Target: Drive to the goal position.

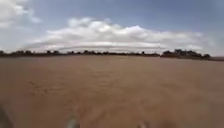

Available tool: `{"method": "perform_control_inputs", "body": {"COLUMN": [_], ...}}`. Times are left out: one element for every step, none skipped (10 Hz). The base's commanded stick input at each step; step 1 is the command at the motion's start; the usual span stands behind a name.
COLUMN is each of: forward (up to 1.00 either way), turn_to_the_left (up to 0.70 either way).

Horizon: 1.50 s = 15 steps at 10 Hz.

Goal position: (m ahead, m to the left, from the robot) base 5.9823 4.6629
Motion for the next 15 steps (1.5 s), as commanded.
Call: {"method": "perform_control_inputs", "body": {"forward": [0.70,0.70,0.70,0.70,0.15,0.00,0.00,0.15,0.70,0.70,0.70,0.70,0.70,0.70,0.70], "turn_to_the_left": [0.00,0.00,0.00,0.00,0.00,0.00,0.00,0.00,0.00,0.00,0.00,0.24,0.27,0.27,0.27]}}
